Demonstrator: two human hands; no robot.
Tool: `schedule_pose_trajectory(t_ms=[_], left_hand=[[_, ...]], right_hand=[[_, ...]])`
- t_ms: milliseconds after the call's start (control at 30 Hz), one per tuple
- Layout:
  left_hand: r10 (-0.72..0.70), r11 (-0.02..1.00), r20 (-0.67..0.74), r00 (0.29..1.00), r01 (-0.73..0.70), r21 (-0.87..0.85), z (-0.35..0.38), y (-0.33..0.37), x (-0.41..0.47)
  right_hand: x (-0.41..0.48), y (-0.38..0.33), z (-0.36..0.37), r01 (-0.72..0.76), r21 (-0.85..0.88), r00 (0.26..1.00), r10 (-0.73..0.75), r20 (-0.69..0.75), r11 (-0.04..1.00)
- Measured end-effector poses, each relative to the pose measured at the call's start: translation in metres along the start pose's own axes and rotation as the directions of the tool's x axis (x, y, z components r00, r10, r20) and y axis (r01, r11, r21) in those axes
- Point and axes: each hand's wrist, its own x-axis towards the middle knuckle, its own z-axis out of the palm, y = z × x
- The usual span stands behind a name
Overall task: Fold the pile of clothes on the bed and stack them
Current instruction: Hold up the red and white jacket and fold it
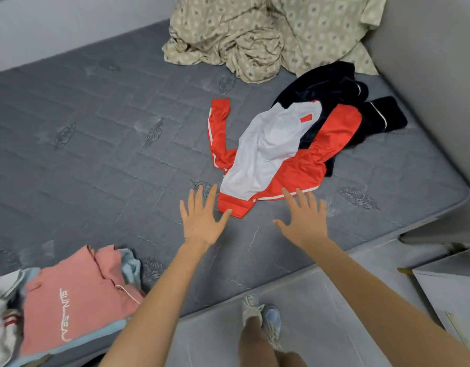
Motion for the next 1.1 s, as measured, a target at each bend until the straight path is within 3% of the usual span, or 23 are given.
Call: schedule_pose_trajectory(t_ms=[267,433,533,667,767,900,1000,1100], left_hand=[[-0.062,0.995,0.113,0.992,0.071,-0.070,0.053,0.001,0.072],[-0.139,0.969,0.154,0.978,0.166,-0.184,0.117,-0.002,0.125],[-0.181,0.933,0.109,0.977,0.206,-0.296,0.161,-0.008,0.170],[-0.149,0.840,0.038,0.988,0.147,-0.523,0.200,-0.009,0.206],[-0.106,0.872,-0.046,0.993,0.071,-0.484,0.219,-0.003,0.209],[-0.146,0.845,-0.119,0.982,0.061,-0.532,0.233,0.004,0.203],[-0.166,0.838,-0.152,0.974,0.058,-0.543,0.233,0.010,0.200],[-0.170,0.822,-0.163,0.972,0.049,-0.567,0.216,0.015,0.196]], right_hand=[[0.079,0.011,0.038,-0.002,0.023,0.998,0.000,0.070,1.000],[0.138,0.029,0.090,0.082,0.108,0.992,-0.091,0.082,0.991],[0.179,0.037,0.130,0.197,0.121,0.977,-0.206,0.061,0.973],[0.219,0.040,0.174,0.306,0.120,0.947,-0.315,0.065,0.944],[0.237,0.040,0.194,0.327,0.111,0.939,-0.336,0.075,0.938],[0.248,0.034,0.211,0.324,0.135,0.942,-0.306,-0.141,0.936],[0.257,0.036,0.205,0.407,0.108,0.871,-0.350,-0.343,0.907],[0.260,0.037,0.184,0.454,0.194,0.881,-0.405,-0.244,0.870]])
